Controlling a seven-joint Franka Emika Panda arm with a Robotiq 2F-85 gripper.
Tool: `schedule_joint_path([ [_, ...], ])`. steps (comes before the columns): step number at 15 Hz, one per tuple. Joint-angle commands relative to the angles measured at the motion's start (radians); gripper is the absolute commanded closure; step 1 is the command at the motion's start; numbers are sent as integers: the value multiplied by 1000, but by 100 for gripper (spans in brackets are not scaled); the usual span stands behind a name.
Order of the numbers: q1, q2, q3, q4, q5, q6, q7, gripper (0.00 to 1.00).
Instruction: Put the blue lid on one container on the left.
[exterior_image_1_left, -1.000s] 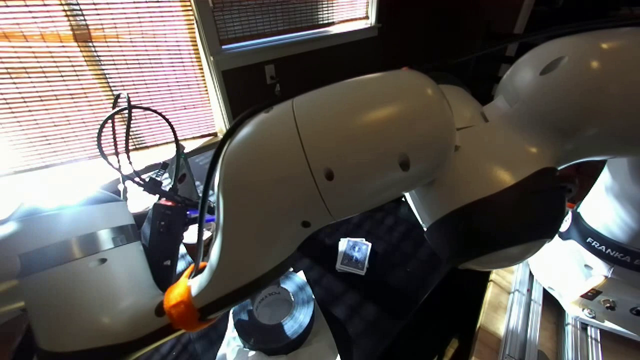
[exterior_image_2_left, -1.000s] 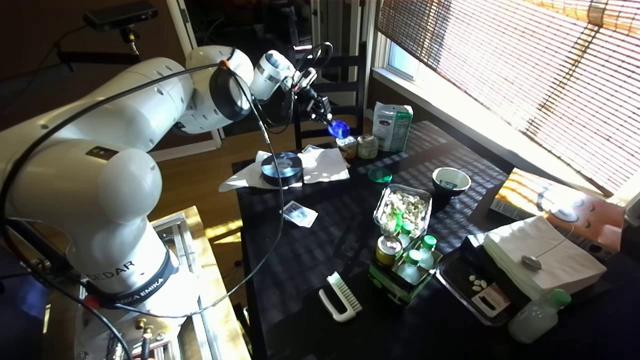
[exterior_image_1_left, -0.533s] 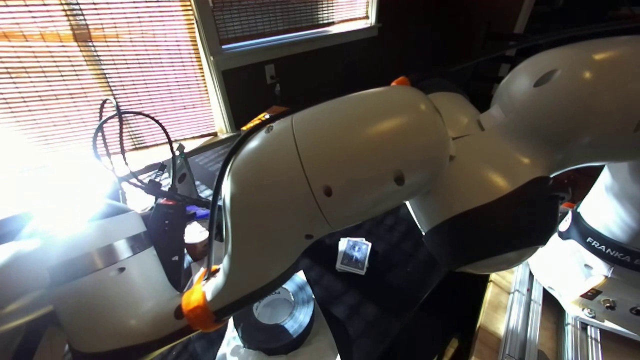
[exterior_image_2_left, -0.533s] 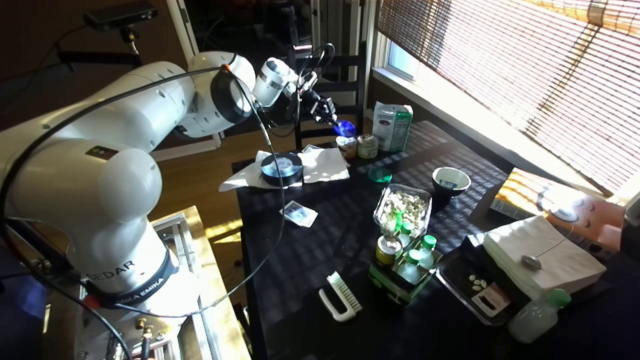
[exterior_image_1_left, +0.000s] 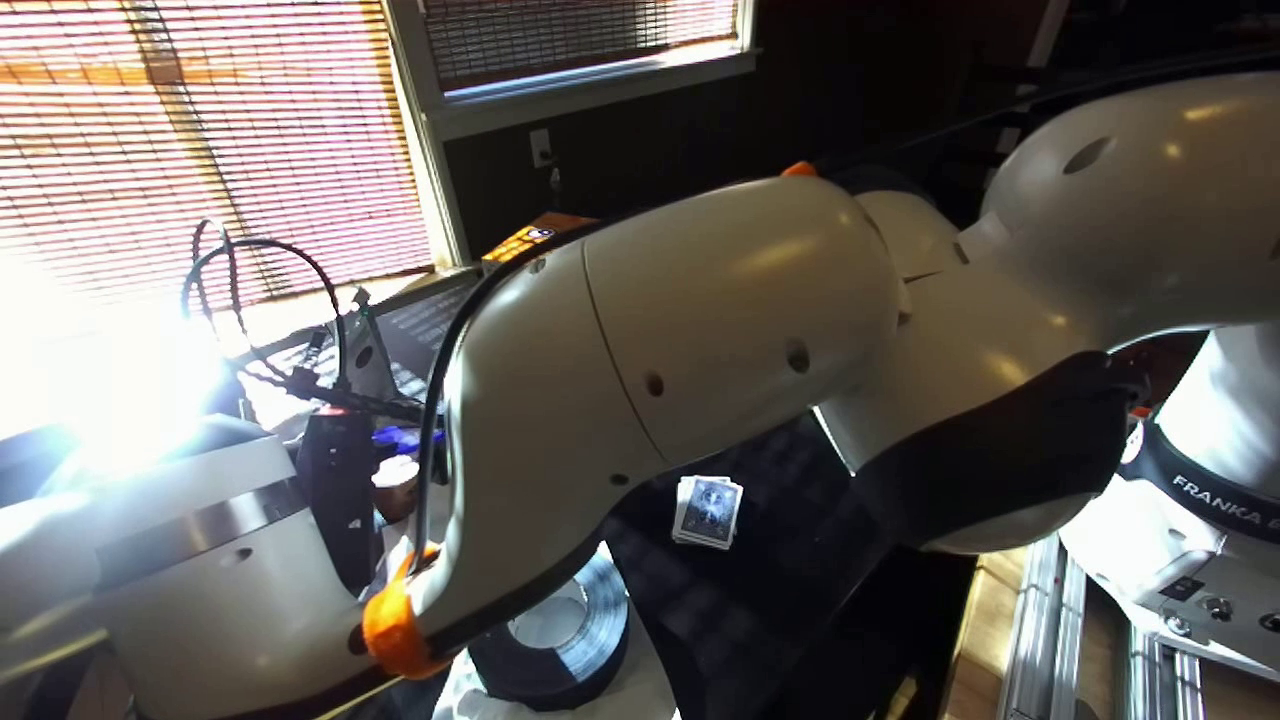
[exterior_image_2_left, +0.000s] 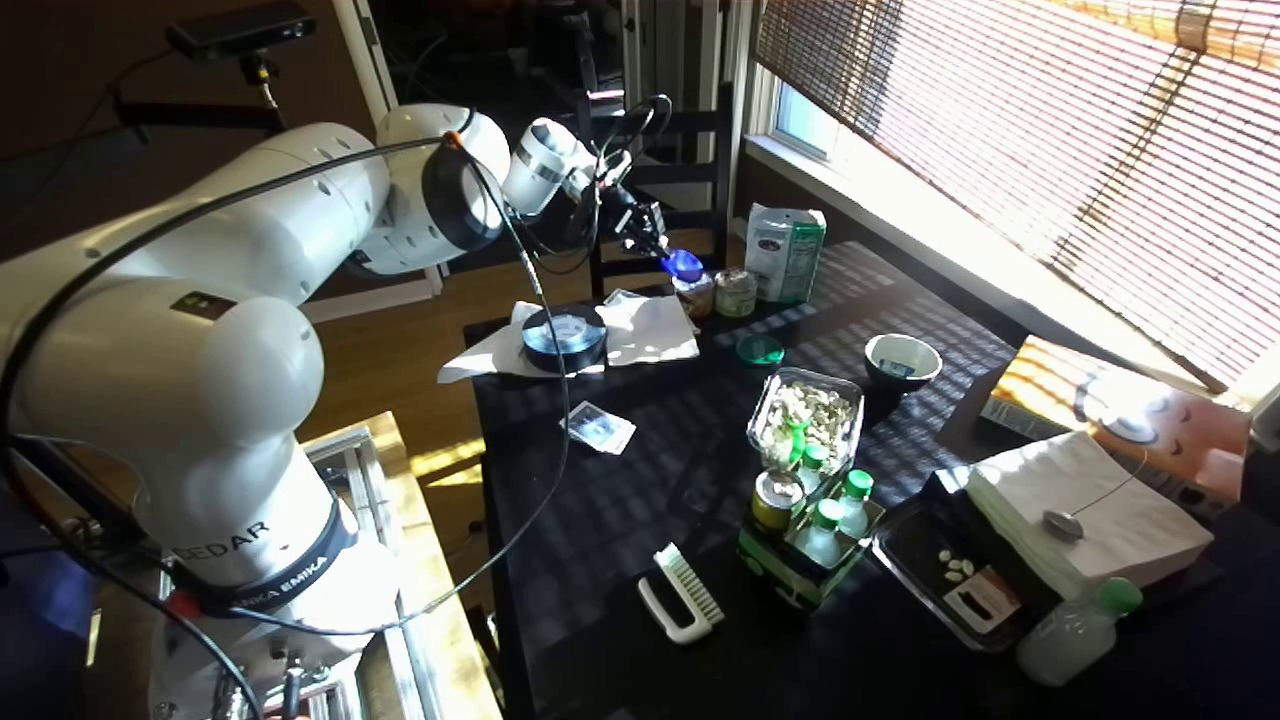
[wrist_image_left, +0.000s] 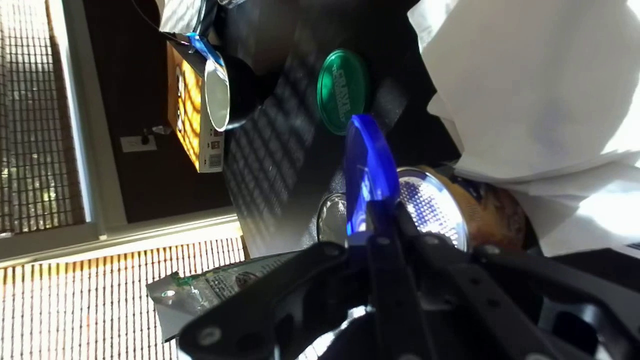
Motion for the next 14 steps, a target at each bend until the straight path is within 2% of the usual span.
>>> schedule_joint_path([
  [1, -14, 0, 33, 1, -7, 5, -52, 99],
  [6, -34, 0, 54, -13, -18, 69, -70, 99],
  [14, -41, 1, 42, -38, -41, 121, -42, 99],
])
